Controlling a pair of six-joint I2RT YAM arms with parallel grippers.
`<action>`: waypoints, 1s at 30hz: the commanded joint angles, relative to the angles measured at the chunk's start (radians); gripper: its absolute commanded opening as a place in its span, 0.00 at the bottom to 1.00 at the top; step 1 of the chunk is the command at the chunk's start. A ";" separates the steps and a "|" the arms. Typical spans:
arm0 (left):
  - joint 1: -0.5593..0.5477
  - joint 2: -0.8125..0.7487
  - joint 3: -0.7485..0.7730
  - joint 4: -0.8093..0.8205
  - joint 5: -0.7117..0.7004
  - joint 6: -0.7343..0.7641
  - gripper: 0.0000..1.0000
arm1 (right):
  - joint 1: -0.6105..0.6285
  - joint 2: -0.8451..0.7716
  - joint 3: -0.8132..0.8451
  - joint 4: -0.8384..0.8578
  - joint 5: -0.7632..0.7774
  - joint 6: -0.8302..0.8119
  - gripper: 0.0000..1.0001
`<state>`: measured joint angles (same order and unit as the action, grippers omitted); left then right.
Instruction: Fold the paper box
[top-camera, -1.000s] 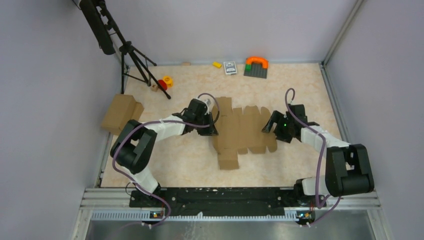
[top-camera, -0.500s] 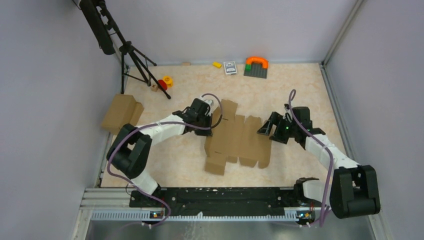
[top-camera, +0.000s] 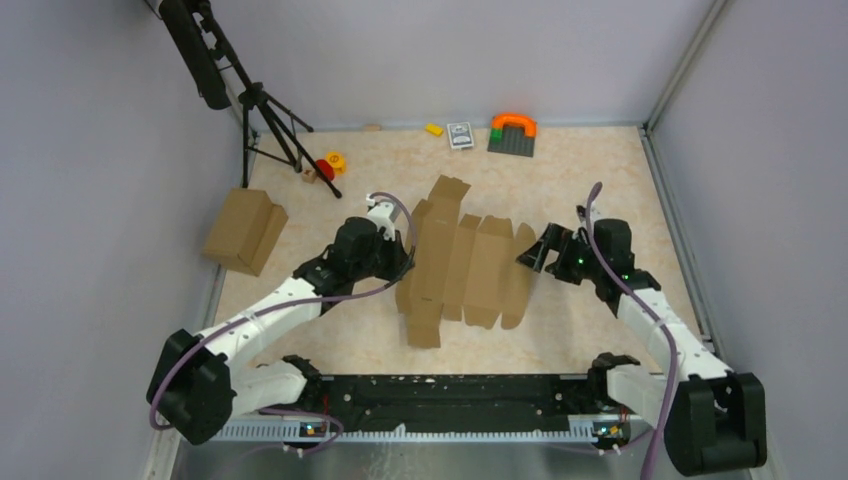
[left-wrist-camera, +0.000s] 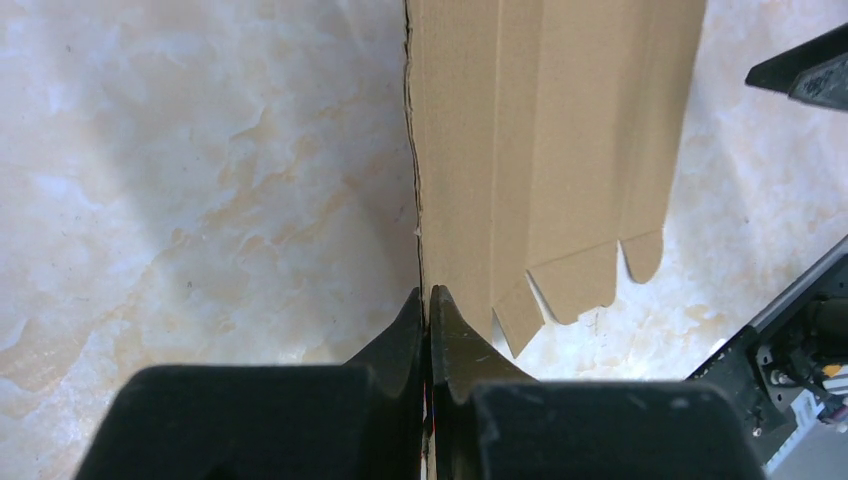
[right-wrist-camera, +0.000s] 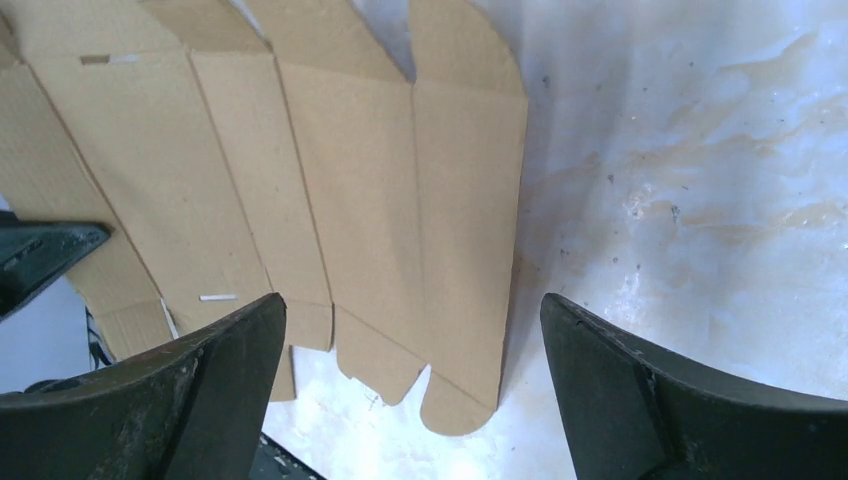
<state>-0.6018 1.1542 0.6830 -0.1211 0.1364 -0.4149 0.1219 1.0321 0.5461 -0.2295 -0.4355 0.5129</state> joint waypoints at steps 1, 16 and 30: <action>0.005 -0.038 -0.010 0.086 0.009 -0.022 0.00 | 0.002 -0.086 -0.091 0.167 -0.023 0.026 0.97; 0.005 0.052 -0.029 0.111 0.039 -0.016 0.00 | 0.003 0.168 -0.168 0.401 -0.142 0.066 0.92; 0.008 0.343 0.138 -0.061 0.070 -0.057 0.00 | 0.004 0.101 -0.099 0.375 -0.397 0.112 0.19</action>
<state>-0.5972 1.4509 0.7578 -0.1471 0.1715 -0.4488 0.1219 1.1851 0.3779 0.1524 -0.7387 0.6258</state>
